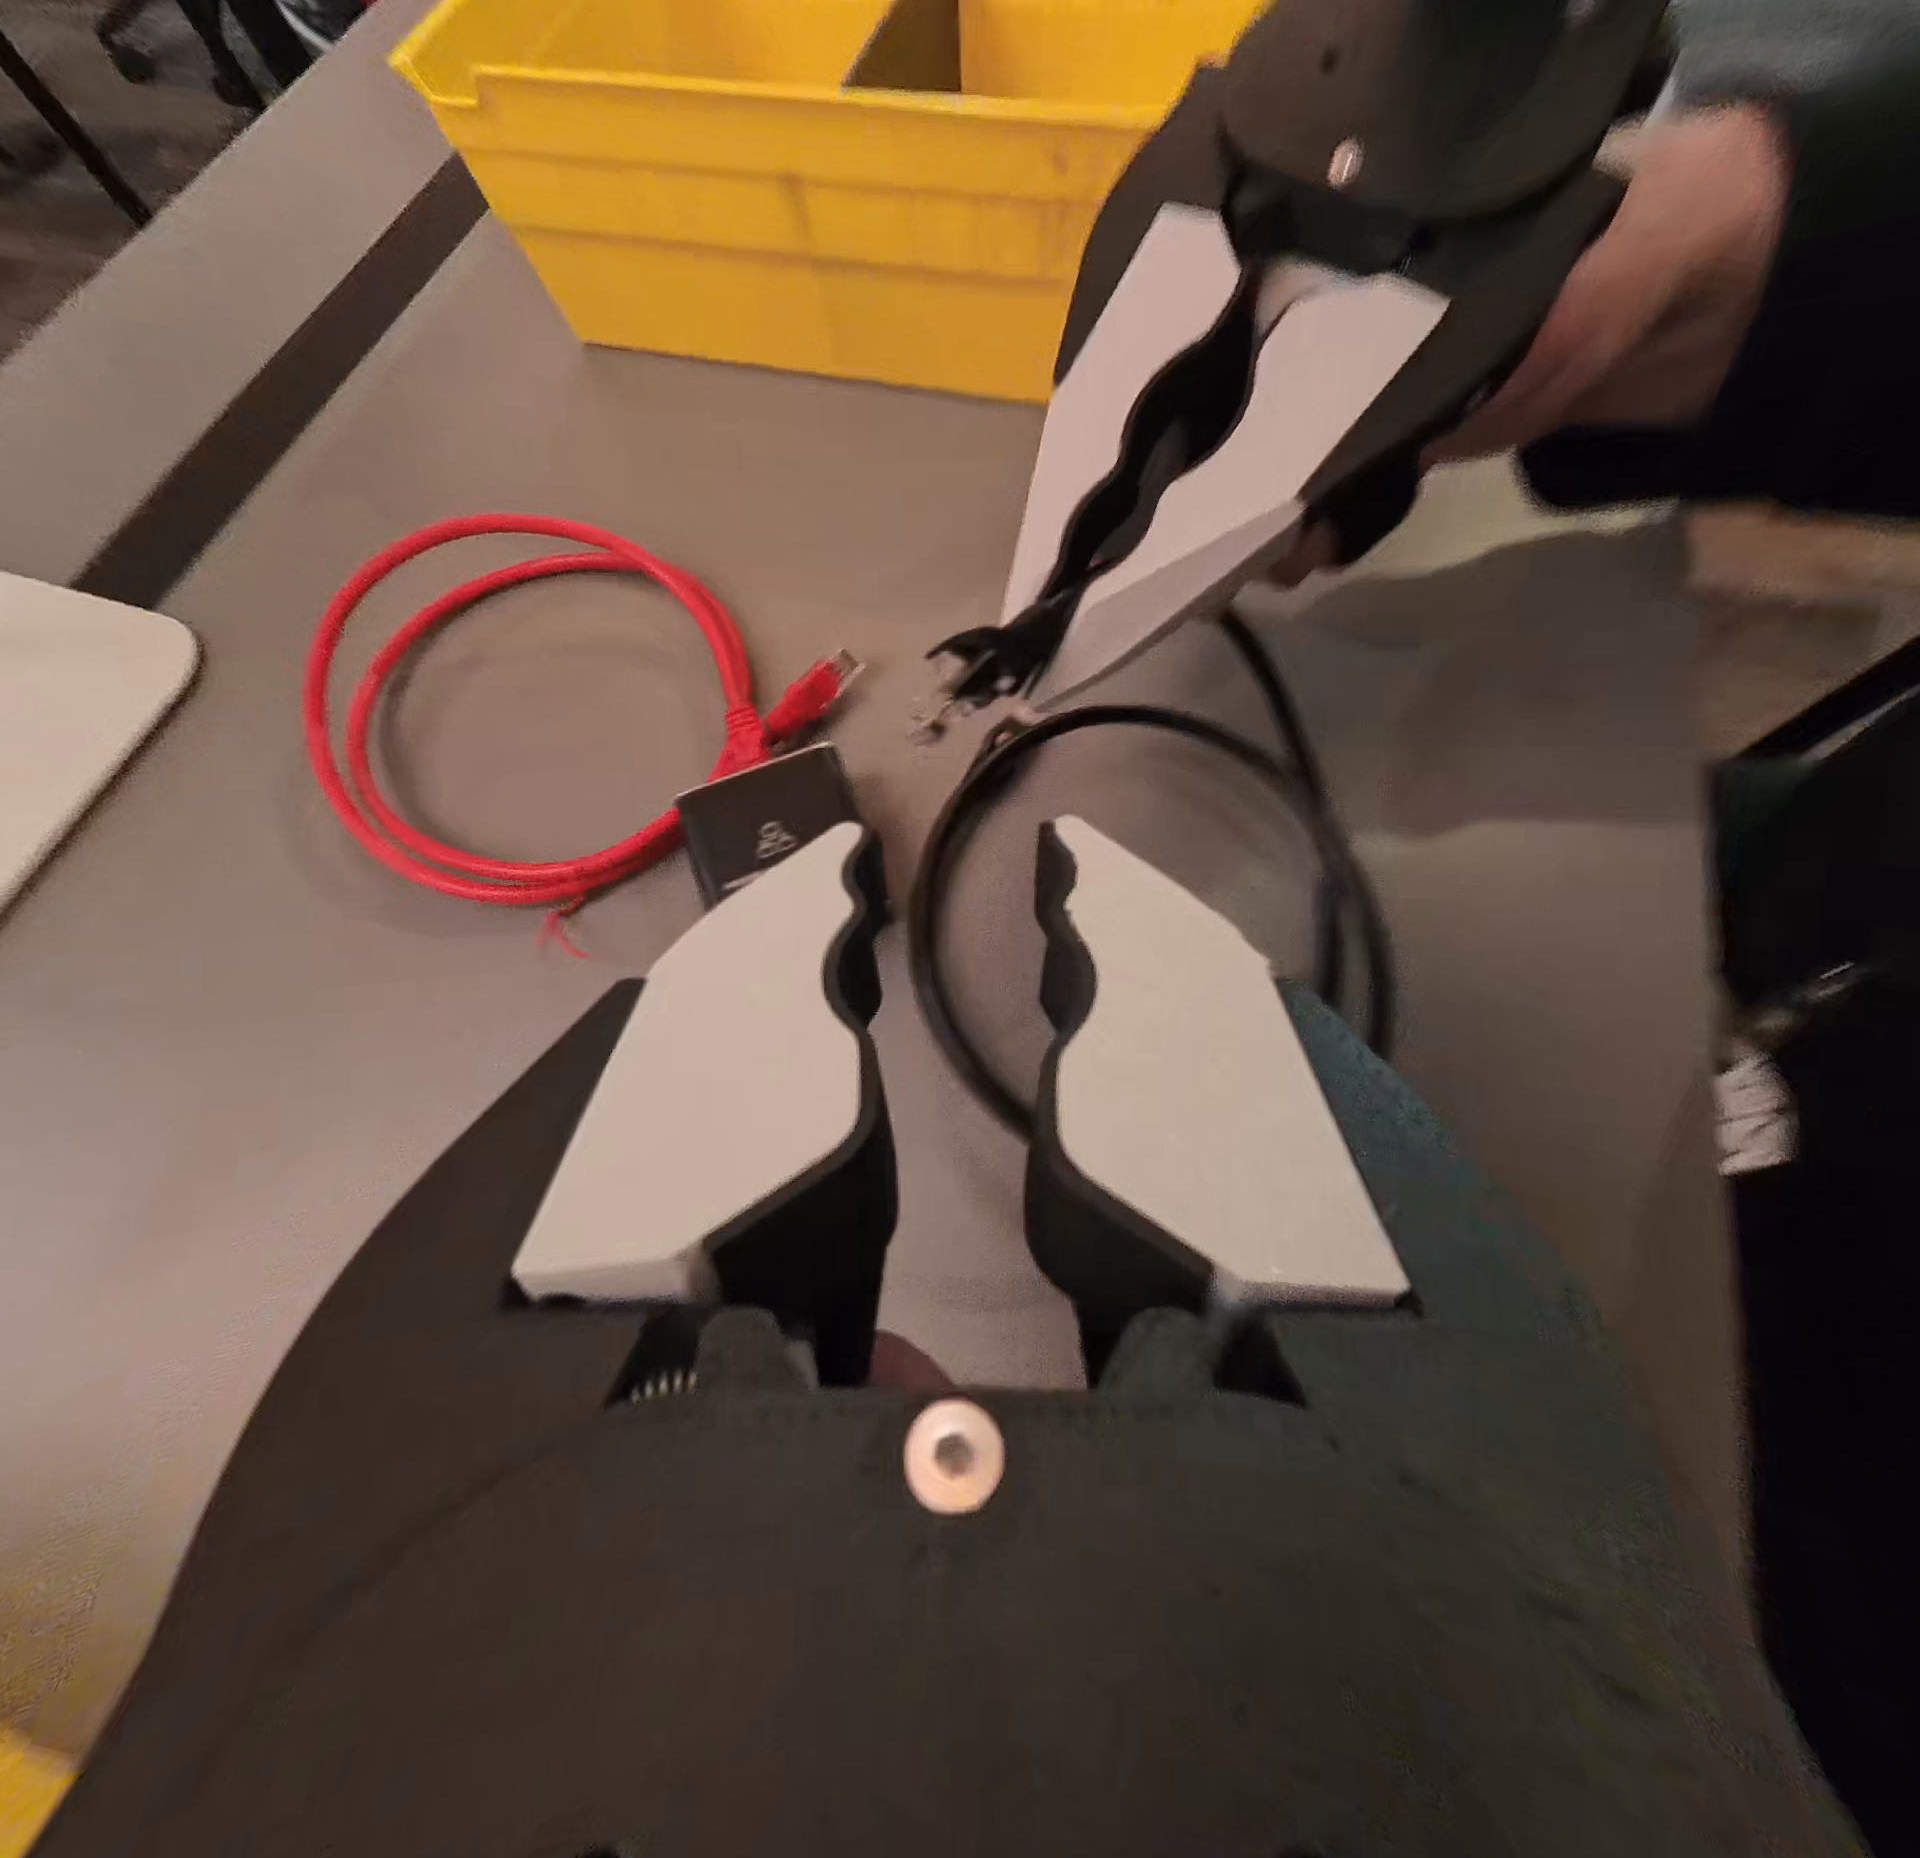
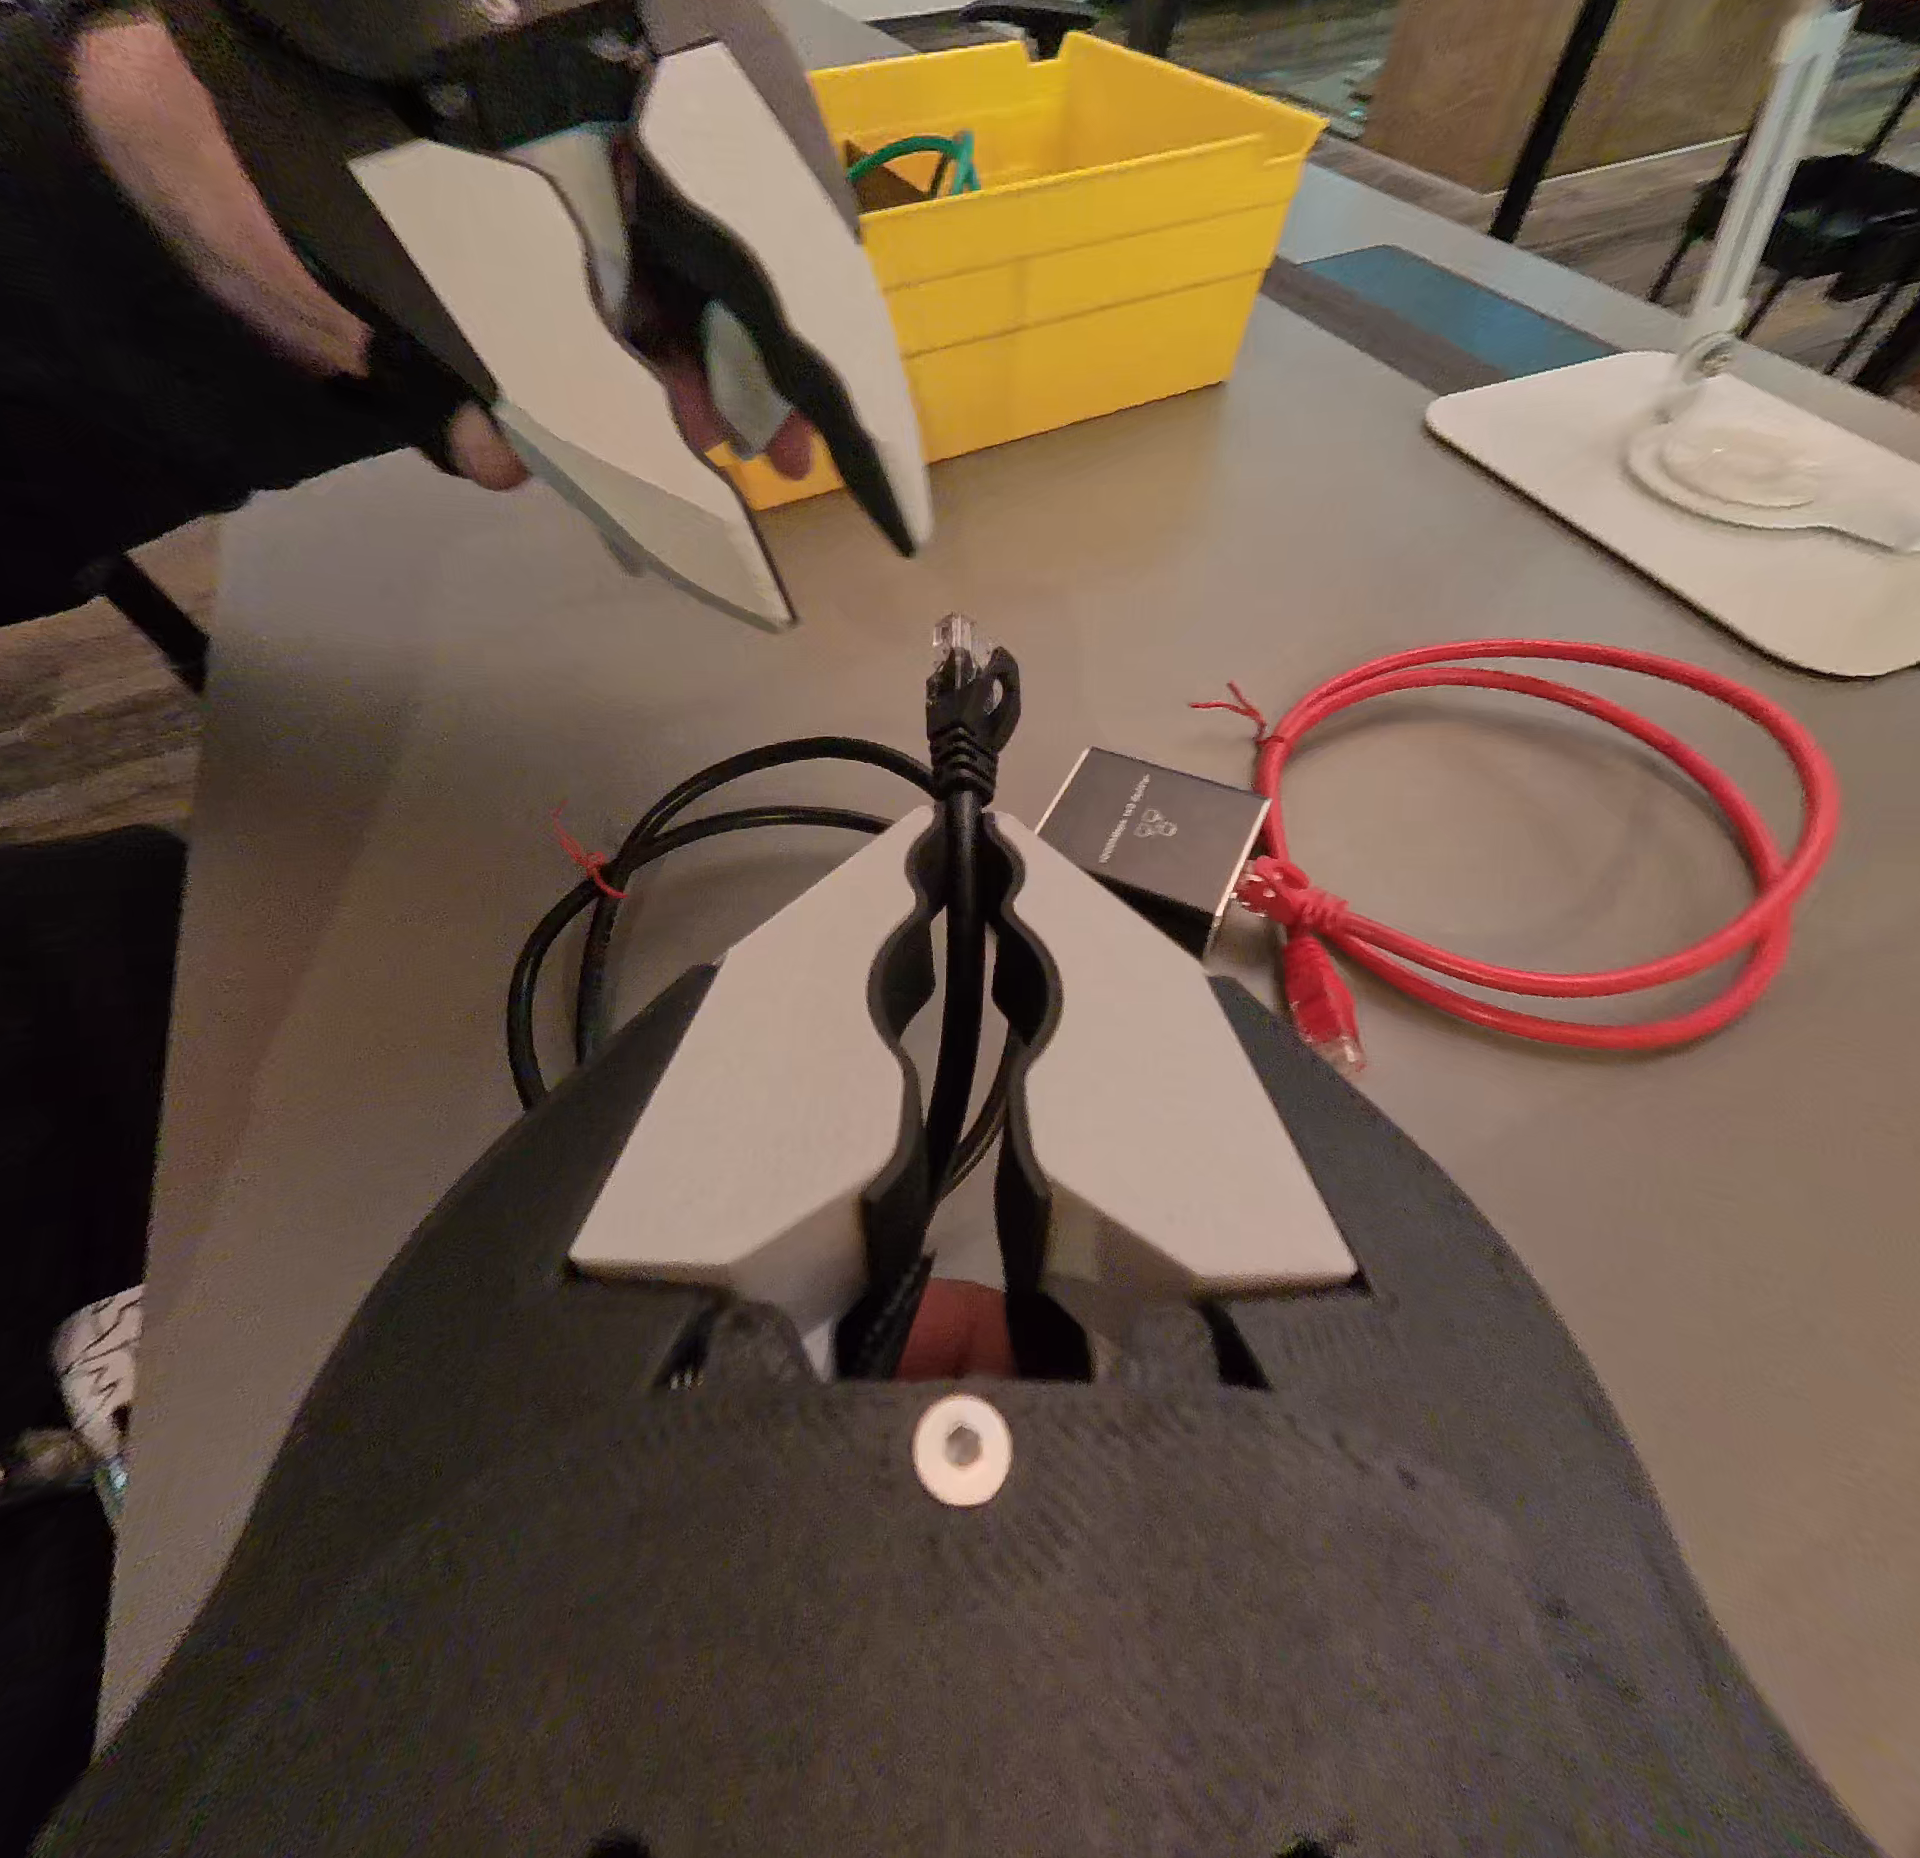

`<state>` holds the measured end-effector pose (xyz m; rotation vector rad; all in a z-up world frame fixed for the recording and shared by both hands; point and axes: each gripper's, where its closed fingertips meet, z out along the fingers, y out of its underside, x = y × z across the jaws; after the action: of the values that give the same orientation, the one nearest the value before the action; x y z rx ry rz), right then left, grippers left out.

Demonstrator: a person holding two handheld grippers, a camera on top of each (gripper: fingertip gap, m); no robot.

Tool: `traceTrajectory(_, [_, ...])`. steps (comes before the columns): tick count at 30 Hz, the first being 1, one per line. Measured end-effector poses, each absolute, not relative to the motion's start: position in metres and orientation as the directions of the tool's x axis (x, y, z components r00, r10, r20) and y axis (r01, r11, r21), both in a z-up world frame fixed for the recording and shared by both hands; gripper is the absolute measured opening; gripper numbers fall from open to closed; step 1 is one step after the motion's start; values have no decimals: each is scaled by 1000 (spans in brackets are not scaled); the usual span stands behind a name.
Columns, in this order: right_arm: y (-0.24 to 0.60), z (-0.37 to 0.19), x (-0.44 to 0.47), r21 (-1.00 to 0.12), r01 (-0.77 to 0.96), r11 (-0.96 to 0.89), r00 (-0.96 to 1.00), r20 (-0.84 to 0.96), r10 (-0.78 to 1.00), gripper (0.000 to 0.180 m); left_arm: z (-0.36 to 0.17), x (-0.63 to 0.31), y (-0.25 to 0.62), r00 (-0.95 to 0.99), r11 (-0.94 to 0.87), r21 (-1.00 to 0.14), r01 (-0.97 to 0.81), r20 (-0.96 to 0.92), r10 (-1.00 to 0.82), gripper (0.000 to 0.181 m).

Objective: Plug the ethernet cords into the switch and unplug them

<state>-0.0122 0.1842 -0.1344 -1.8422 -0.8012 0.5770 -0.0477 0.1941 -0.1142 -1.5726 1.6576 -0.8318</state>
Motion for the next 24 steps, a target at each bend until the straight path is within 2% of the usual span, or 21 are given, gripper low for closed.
traceTrajectory(3, [189, -131, -11, -929, 284, -238, 694, 28, 720, 1, -108, -41, 184, 65, -152, -883, -444, 137, -988, 30])
traceTrajectory(5, [190, -129, -13, -924, 324, -202, 702, 92, 706, 1, -113, -34, 177, 98, -250, -878, -408, 230, -968, 39])
traceTrajectory(8, [189, -127, -18, -895, 431, -112, 687, 246, 683, 0, -111, -27, 176, 141, -392, -867, -306, 366, -920, 43])
traceTrajectory(12, [190, -119, -18, -813, 582, 19, 640, 472, 606, 1, -106, -26, 181, 136, -580, -789, -202, 564, -815, 31])
traceTrajectory(15, [191, -118, -19, -681, 726, 100, 545, 657, 520, 1, -106, -25, 180, 136, -649, -746, -147, 635, -761, 38])
traceTrajectory(17, [191, -116, -20, -622, 773, 122, 504, 720, 477, 1, -105, -28, 184, 150, -677, -730, -97, 661, -735, 25])
traceTrajectory(20, [190, -111, -22, -536, 829, 160, 437, 798, 415, 1, -102, -29, 184, 120, -731, -682, -34, 723, -680, 23])
traceTrajectory(24, [189, -107, -24, -496, 848, 186, 405, 833, 376, 1, -97, -31, 184, 89, -737, -676, 13, 735, -672, 21])
